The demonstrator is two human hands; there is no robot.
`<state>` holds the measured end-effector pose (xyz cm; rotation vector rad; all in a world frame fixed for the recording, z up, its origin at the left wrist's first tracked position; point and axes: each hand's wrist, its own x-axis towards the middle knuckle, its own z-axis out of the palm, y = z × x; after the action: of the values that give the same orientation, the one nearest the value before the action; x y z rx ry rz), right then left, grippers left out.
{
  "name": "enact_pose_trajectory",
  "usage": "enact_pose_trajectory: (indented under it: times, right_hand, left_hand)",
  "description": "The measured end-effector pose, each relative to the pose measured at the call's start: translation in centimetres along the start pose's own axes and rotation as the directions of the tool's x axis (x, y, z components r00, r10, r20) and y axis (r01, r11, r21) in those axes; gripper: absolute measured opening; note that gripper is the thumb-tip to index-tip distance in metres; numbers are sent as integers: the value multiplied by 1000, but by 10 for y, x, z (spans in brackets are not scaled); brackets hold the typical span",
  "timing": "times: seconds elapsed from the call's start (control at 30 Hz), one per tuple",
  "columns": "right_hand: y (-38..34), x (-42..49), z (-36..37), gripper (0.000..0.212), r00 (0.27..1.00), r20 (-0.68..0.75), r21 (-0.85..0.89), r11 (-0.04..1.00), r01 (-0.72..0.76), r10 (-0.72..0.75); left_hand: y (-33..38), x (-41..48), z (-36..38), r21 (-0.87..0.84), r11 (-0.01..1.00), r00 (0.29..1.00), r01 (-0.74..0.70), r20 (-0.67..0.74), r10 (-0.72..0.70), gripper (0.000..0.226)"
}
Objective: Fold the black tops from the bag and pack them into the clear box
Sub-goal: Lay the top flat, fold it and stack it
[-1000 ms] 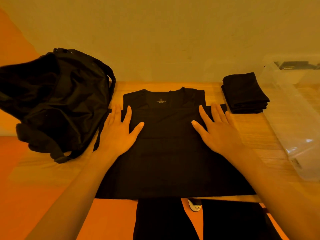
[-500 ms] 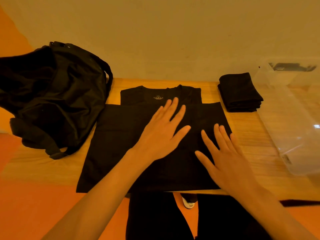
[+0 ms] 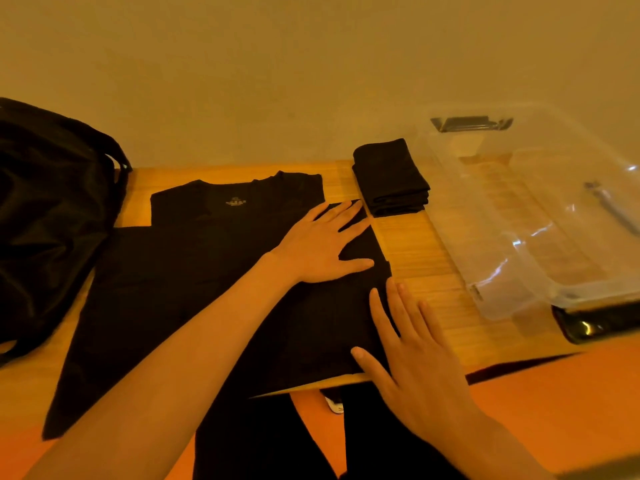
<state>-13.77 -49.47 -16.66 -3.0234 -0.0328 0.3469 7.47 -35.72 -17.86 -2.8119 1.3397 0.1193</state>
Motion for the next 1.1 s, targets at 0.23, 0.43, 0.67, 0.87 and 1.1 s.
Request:
enact_pose_trajectory:
  times: [0.23,0.43,0.67,0.87,1.1]
  right_hand:
    - [-1,-20,-15,81,998,66,64,998,1,-5]
    - [-9,21,-20,73,995,-94,25,1000,17,-15]
    - [-1,3,-1,94,1000,5,-15,999,-29,29]
    - [-15,18,-39,80,999,-46,49,999,19,-17]
    - [-128,138,-68,62,920,-137,109,918,382,-367]
  left_hand:
    - [0,-2,-1,-50,999,1000,-5,-26,4,85]
    - [6,-35,-13,-203,977,987,59,-137,-88,80]
    - [8,-40,7,-57,995,997,82,-10,-83,79]
    - [7,-98,-10,-266,932,951,246,-119,-285,68]
    - [-9,-253,-1,-111,762,757,637,-96,-647,78]
